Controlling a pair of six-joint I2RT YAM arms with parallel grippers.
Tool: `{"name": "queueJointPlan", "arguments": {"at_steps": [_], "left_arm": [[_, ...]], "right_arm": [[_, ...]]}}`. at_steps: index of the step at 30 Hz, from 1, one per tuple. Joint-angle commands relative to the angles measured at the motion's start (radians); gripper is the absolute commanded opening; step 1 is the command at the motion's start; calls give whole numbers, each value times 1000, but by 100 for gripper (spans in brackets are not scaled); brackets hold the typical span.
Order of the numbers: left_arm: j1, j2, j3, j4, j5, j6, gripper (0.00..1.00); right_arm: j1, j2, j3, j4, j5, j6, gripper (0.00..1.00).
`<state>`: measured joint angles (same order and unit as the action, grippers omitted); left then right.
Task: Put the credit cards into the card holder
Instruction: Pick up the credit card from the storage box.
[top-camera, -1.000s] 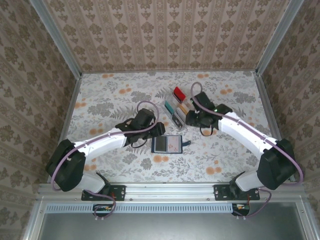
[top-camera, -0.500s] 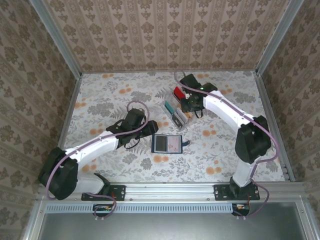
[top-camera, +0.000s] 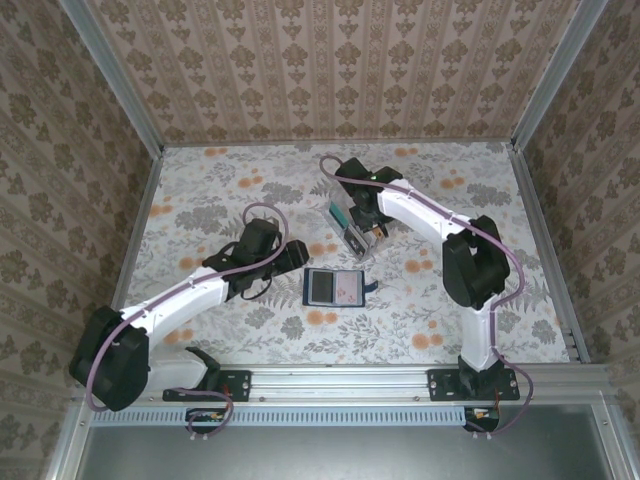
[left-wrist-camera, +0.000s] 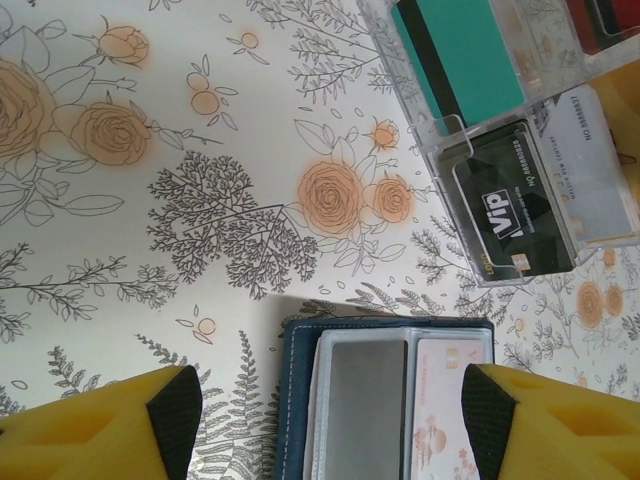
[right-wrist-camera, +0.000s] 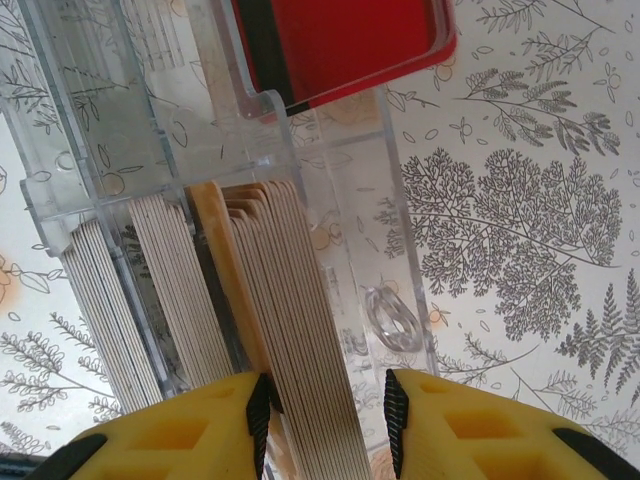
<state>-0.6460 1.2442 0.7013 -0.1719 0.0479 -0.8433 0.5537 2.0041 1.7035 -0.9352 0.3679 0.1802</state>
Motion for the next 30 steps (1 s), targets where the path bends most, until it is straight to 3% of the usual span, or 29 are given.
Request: {"name": "queueJointPlan", "arguments": {"at_steps": [1,9,14,22,30], "left_arm": [[8,-19,-17,4,0,9,73],[18,-12,-3,-12,13,22,73],[20,-6,-3,-8,15,20,73],[20,10,2,-3,26,14,73],[20,18,5,-6,35,14,73]], "right_arm": [[17,31,38,-45,82,-31,39],[31,26,33,-41,225,-29,40],[31,-13,2,-4,246,-48,39],[30,-22,-8,-8,227,-45,23],[30,-48,-23,10,237,-53,15]]}}
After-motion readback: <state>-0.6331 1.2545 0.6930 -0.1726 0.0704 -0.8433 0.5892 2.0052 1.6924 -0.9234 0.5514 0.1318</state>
